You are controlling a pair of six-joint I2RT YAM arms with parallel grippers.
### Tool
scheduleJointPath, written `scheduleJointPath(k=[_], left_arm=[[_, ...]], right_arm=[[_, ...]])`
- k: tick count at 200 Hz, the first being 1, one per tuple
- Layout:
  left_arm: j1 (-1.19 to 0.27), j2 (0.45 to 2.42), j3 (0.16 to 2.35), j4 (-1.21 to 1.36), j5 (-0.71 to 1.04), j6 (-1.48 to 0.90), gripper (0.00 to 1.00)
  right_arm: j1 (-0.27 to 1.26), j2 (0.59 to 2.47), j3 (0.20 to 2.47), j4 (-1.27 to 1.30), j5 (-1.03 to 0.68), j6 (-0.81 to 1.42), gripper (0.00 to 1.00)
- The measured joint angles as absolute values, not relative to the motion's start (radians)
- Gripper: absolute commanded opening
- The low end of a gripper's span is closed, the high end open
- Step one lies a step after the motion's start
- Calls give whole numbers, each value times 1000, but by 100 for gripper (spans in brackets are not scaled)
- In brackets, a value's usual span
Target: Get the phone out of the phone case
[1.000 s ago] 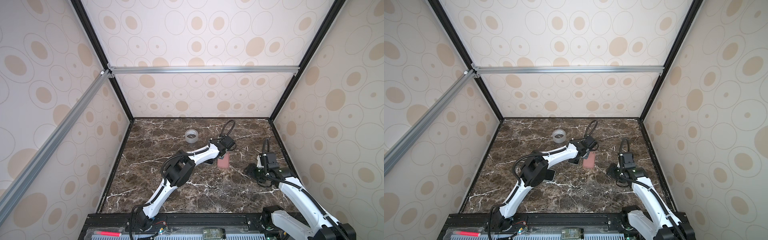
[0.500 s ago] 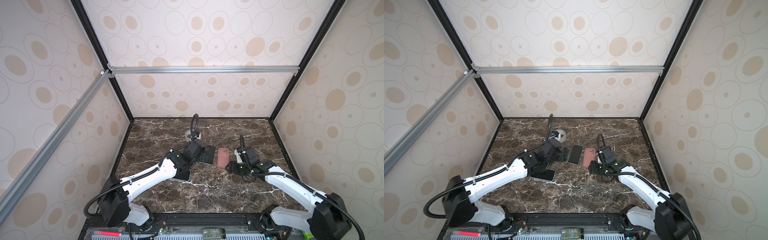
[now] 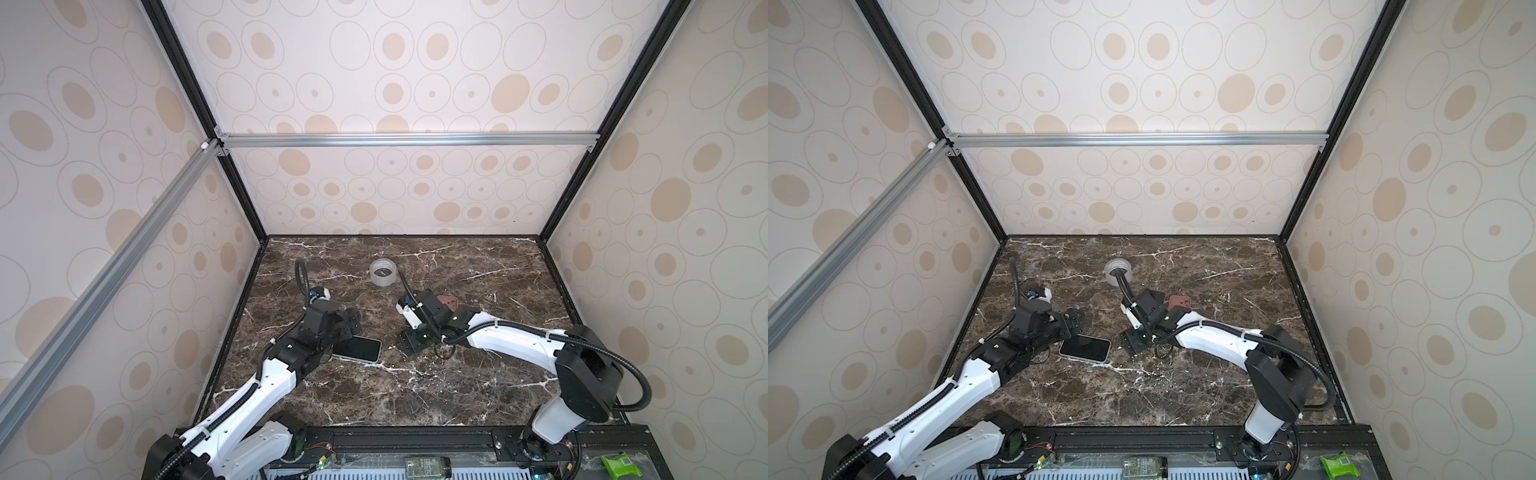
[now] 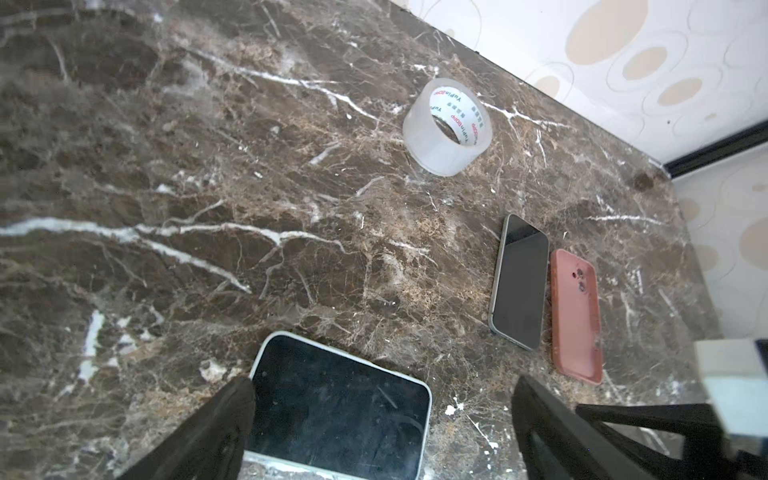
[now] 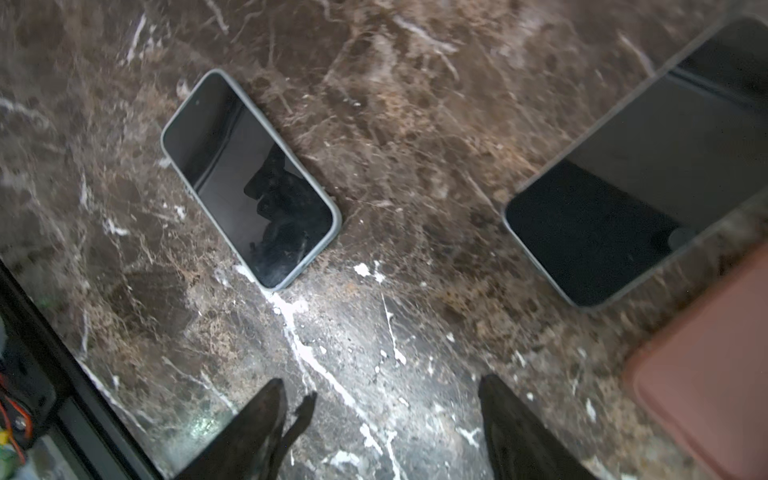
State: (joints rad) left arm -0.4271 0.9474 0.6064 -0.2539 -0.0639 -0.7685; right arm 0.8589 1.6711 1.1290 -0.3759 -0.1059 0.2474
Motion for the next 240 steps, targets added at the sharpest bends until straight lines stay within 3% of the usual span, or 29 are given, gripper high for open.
scheduleJointPath(k=[51,114,240], left_arm=[[-219,888,509,-221,105,-789,100],[65,809,399,-196,300,-831,100],[135,786,375,-196,358,-854,100]], right_arm=[[905,1865,1366,-489,-130,88,88],[957,2115,1683,-716,-142,-44,89],[996,2335,1971,-960,-88,-133,89]])
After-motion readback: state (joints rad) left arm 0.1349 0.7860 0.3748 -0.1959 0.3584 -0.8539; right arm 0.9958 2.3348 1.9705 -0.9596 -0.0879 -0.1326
